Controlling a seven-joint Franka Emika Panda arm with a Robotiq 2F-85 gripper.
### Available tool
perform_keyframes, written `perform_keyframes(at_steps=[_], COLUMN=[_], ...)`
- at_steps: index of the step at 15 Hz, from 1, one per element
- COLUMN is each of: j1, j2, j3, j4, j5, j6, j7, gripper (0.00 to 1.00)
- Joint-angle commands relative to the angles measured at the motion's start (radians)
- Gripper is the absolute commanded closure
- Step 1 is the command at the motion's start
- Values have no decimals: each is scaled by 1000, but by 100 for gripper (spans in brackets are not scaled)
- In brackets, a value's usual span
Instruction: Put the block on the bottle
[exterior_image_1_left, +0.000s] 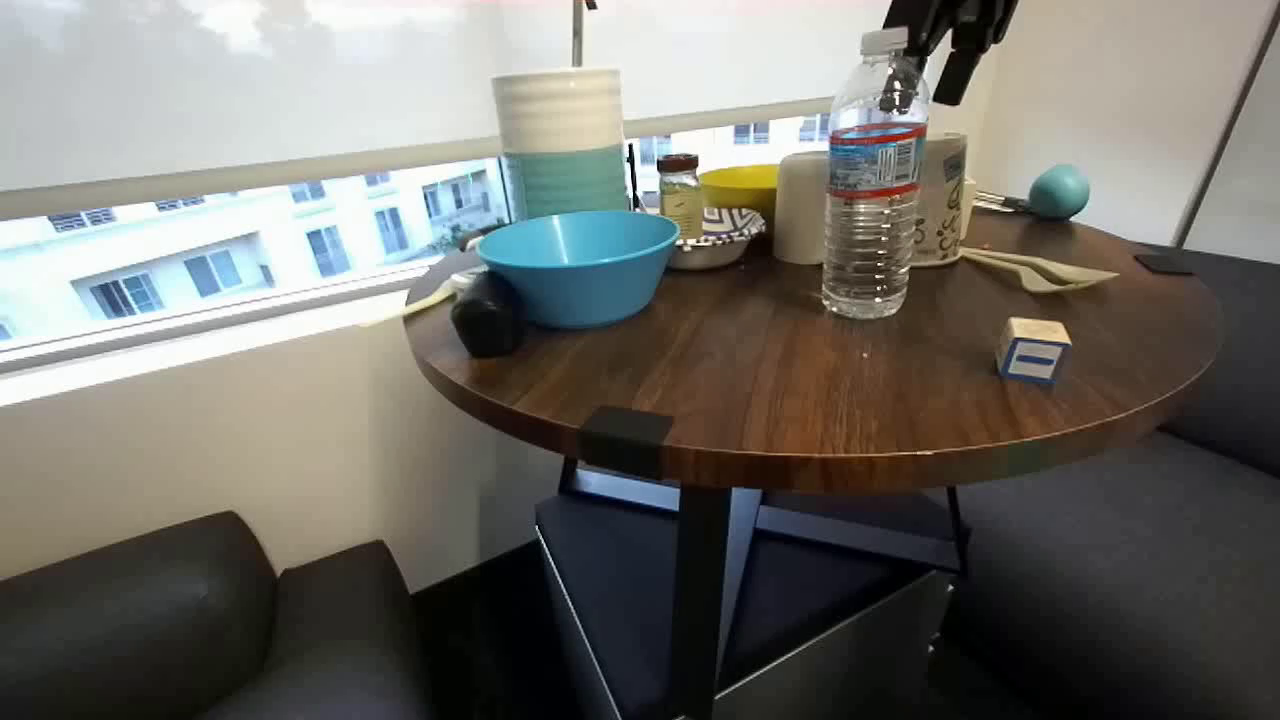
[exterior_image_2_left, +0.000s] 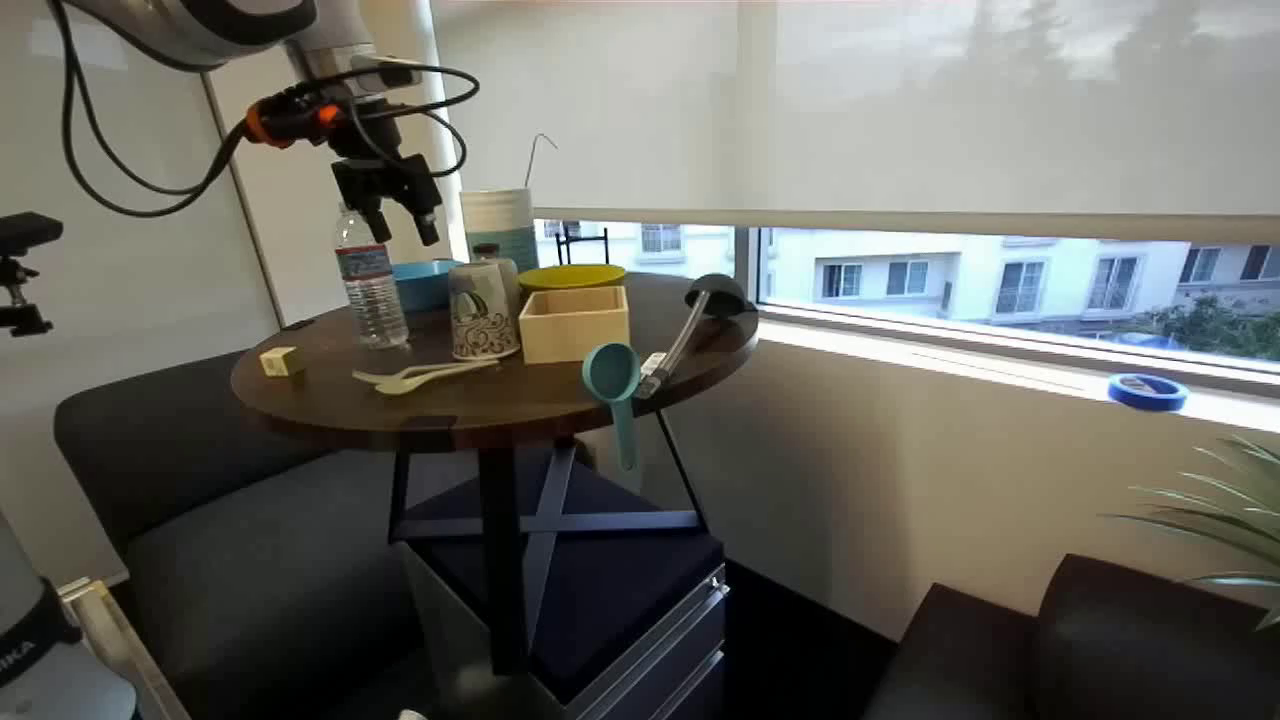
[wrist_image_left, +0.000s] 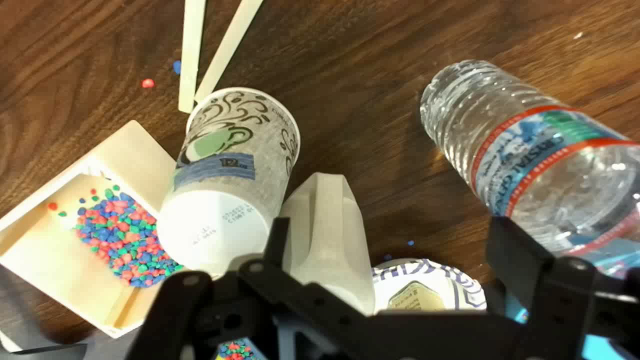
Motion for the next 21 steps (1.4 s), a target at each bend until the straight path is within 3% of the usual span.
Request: perform_keyframes(at_steps=[1,7,13,17,21], j1=[5,5,-45,13,101], j2=[1,1,-78,-118,-147], j3=[-5,-5,-24,-53,-49], j4=[2,2,-14,-39,-122], j5=[-3,-3,-70,-12,60], j6=[-2,-2,-194,-296,-249], j7=[3,3,17,-115,-230], gripper=[0,0,0,0,0])
